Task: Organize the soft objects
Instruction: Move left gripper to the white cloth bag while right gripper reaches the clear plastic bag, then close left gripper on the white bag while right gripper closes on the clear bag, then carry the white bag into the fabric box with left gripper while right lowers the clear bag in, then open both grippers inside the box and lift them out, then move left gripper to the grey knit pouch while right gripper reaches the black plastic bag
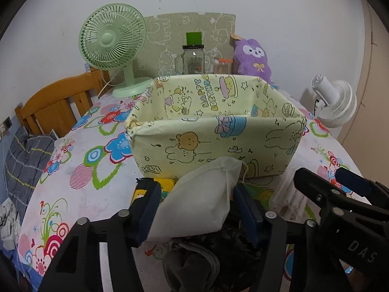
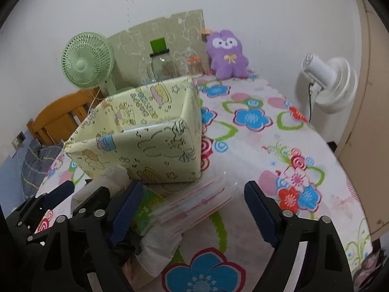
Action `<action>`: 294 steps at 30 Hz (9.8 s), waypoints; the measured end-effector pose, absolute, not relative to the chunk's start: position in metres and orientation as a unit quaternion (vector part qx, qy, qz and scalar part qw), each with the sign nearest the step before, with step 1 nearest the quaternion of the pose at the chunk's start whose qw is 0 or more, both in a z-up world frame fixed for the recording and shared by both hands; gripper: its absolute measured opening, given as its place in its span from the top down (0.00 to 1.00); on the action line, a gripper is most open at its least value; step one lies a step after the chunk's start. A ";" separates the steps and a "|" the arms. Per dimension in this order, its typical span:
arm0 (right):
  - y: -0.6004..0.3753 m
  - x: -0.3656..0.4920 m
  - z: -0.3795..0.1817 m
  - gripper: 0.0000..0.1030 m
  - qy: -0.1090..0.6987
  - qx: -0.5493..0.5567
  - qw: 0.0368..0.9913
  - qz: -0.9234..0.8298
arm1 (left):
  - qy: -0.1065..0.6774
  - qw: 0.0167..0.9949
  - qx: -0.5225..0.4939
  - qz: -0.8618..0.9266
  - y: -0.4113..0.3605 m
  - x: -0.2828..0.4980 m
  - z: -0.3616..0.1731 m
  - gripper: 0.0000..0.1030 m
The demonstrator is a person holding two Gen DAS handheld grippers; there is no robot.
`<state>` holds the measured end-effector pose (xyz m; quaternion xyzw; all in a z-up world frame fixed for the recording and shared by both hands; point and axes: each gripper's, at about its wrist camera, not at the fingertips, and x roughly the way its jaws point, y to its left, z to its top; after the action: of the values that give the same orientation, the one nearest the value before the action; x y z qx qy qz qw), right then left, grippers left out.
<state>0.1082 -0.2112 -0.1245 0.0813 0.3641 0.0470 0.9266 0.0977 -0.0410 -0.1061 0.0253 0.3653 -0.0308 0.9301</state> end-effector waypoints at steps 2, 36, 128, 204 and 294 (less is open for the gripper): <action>-0.209 0.109 -0.127 0.18 0.369 0.082 0.924 0.049 | 0.369 0.928 0.027 -0.032 -0.042 0.099 -0.109 0.44; -0.202 0.118 -0.136 0.79 0.401 0.147 0.901 0.072 | 0.361 0.930 0.040 -0.054 -0.058 0.093 -0.106 0.73; -0.165 0.153 -0.029 0.91 0.296 0.070 0.947 0.106 | 0.298 0.954 -0.021 -0.029 -0.032 0.137 -0.024 0.76; -0.145 0.185 -0.065 0.90 0.352 0.041 0.928 0.112 | 0.355 0.934 -0.024 -0.045 -0.025 0.148 -0.054 0.12; -0.150 0.038 -0.132 0.03 0.307 0.015 0.948 0.082 | 0.336 0.940 -0.006 -0.064 -0.023 0.020 -0.123 0.00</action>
<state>0.0379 -0.1503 -0.1318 0.0149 0.3068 0.0823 0.9481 0.0202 -0.0233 -0.1232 -0.0063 0.3357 -0.0639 0.9398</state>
